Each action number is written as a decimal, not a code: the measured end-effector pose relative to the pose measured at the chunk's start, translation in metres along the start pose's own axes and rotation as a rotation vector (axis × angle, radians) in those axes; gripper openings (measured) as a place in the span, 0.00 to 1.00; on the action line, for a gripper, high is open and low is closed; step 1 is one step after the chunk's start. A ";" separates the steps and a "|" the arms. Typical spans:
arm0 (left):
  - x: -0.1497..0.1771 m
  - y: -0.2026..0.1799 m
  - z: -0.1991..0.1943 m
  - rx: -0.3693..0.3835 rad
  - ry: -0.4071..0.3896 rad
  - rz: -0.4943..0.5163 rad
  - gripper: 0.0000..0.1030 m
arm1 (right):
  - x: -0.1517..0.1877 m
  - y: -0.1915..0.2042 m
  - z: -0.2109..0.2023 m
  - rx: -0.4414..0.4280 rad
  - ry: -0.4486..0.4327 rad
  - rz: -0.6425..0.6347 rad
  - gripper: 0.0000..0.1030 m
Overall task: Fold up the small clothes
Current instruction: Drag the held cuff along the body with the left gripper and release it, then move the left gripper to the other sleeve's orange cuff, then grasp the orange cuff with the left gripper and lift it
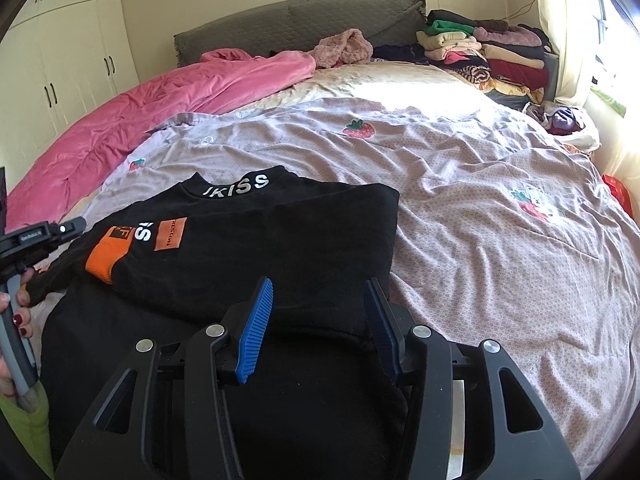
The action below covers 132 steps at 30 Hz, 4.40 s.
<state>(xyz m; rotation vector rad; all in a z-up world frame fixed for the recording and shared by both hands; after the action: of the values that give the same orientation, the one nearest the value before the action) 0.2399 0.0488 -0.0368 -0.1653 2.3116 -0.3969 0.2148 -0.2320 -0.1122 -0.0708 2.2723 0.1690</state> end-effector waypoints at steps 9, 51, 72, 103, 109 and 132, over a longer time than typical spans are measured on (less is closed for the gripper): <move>0.041 -0.038 0.056 0.064 0.226 0.083 0.21 | -0.011 0.008 -0.002 -0.008 -0.019 -0.010 0.48; 0.033 0.008 -0.007 0.009 0.099 0.036 0.77 | -0.012 0.033 0.001 -0.036 0.003 0.026 0.88; 0.018 0.090 -0.077 -0.191 -0.024 -0.014 0.91 | -0.037 0.139 -0.022 -0.149 -0.077 -0.099 0.93; 0.038 0.226 -0.118 -0.347 -0.006 -0.268 0.91 | -0.050 0.232 0.003 -0.228 -0.049 -0.246 0.93; 0.047 0.257 -0.123 -0.316 -0.008 -0.371 0.91 | -0.051 0.251 0.007 -0.254 -0.044 -0.272 0.94; 0.047 0.312 -0.102 -0.267 -0.147 -0.623 0.46 | 0.000 0.298 0.057 -0.312 0.126 -0.364 0.93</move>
<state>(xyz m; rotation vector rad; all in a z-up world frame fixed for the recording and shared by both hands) 0.1345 0.3554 -0.1054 -1.0249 2.1187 -0.3605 0.2256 0.0711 -0.1198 -0.6695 2.2943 0.3312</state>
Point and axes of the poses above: each gripper's, at about its wrist camera, not at the fingertips, and z roughly the way its jaws point, y to its left, x to its underside, the point moved 6 cm from there along z, roughly the way its jaws point, and after that the axes turned 1 degree about y, right-handed, at the moved point
